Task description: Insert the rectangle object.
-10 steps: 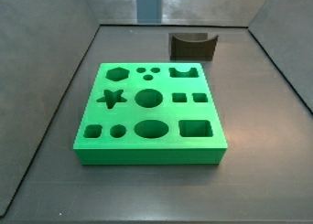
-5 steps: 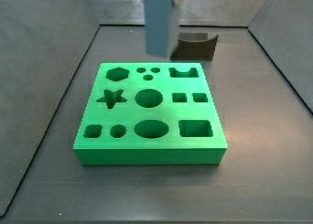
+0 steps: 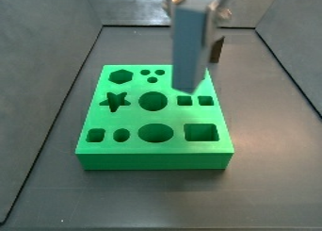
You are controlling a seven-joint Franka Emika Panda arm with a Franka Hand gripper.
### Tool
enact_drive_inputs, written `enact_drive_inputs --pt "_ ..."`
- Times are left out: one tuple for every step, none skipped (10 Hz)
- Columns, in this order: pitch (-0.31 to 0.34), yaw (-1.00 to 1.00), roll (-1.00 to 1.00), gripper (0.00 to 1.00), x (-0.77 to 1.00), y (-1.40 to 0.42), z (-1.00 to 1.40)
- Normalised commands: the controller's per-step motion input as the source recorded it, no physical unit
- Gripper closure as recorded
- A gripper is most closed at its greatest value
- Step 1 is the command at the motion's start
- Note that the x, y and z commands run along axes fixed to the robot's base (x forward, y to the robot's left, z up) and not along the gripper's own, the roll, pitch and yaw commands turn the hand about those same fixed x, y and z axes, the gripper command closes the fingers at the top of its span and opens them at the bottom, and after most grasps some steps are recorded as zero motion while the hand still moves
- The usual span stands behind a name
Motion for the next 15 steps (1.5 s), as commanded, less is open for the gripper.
enact_drive_inputs --pt "0.000 -0.64 0.06 1.00 0.41 -0.33 -0.32" --pt "0.000 -0.85 0.05 1.00 0.18 -0.27 -0.31" --pt "0.000 -0.98 0.06 1.00 0.04 -0.20 -0.33" --pt "0.000 -1.00 0.06 1.00 0.02 -0.16 -0.32" --pt "0.000 -1.00 0.06 1.00 0.00 -0.07 -0.33" --pt "0.000 -1.00 0.06 1.00 0.00 0.00 -0.33" --pt "0.000 -1.00 0.06 1.00 0.00 0.00 -0.33" --pt "0.000 -1.00 0.06 1.00 0.00 0.00 -0.33" --pt "0.000 -1.00 0.06 1.00 0.00 0.00 -0.33" --pt "0.000 -1.00 0.06 1.00 0.00 0.00 -0.33" --pt "0.000 -1.00 0.06 1.00 0.00 0.00 -0.33" --pt "0.000 -1.00 0.06 1.00 0.00 0.00 -0.32" --pt "0.000 -1.00 0.02 1.00 0.00 0.00 -0.23" --pt "0.000 -1.00 0.00 1.00 0.00 0.00 -0.17" --pt "0.004 -0.81 0.00 1.00 0.21 -0.02 -0.08"
